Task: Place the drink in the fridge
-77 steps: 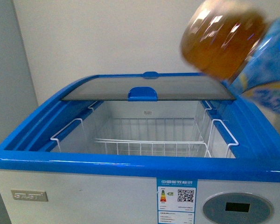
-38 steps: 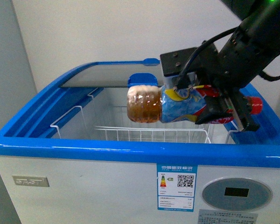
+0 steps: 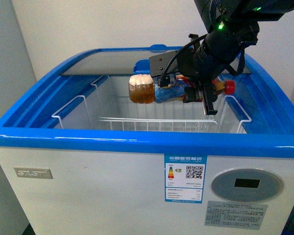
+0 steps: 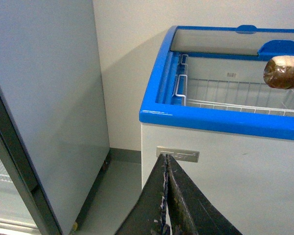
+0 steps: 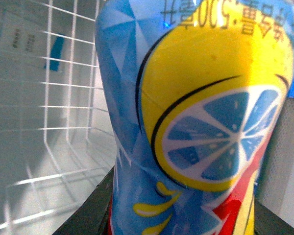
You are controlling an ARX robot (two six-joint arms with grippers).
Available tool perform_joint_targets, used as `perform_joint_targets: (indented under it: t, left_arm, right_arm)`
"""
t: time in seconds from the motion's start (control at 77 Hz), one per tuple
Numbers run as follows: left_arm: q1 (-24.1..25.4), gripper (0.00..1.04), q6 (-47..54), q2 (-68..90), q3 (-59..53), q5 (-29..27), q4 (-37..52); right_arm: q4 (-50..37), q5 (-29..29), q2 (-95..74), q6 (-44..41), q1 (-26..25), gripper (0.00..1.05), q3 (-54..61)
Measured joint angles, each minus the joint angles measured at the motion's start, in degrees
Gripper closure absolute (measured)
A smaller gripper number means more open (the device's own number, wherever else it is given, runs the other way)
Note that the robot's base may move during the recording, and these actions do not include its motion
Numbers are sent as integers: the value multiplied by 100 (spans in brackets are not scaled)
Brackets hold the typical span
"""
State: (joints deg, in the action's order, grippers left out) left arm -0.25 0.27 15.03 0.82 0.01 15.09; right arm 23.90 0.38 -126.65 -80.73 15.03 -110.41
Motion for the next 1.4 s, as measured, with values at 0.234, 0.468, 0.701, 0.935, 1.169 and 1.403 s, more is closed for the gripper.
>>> perform_joint_targets:
  t: [0.234, 0.468, 0.701, 0.935, 1.169, 1.403]
  left_arm:
    - [0, 102, 0, -337, 0, 0, -339]
    - [2, 102, 0, -1202, 0, 0, -1377]
    - [2, 102, 0, -1467, 0, 2, -1497]
    - [2, 102, 0, -1467, 0, 0, -1502]
    - [2, 102, 0, -1467, 0, 0, -1502]
    - [2, 102, 0, -1467, 0, 2, -1502]
  right_arm:
    - [-614, 155, -271, -136, 24, 65, 140]
    - [-1561, 306, -374, -321, 92, 65, 339]
    - [-1954, 308, -393, -463, 146, 65, 791]
    - [-2500, 275, -446, -540, 221, 65, 1329]
    - [-2658, 199, -446, -376, 238, 57, 1585]
    - [-2597, -170, -271, -227, 160, 15, 1633]
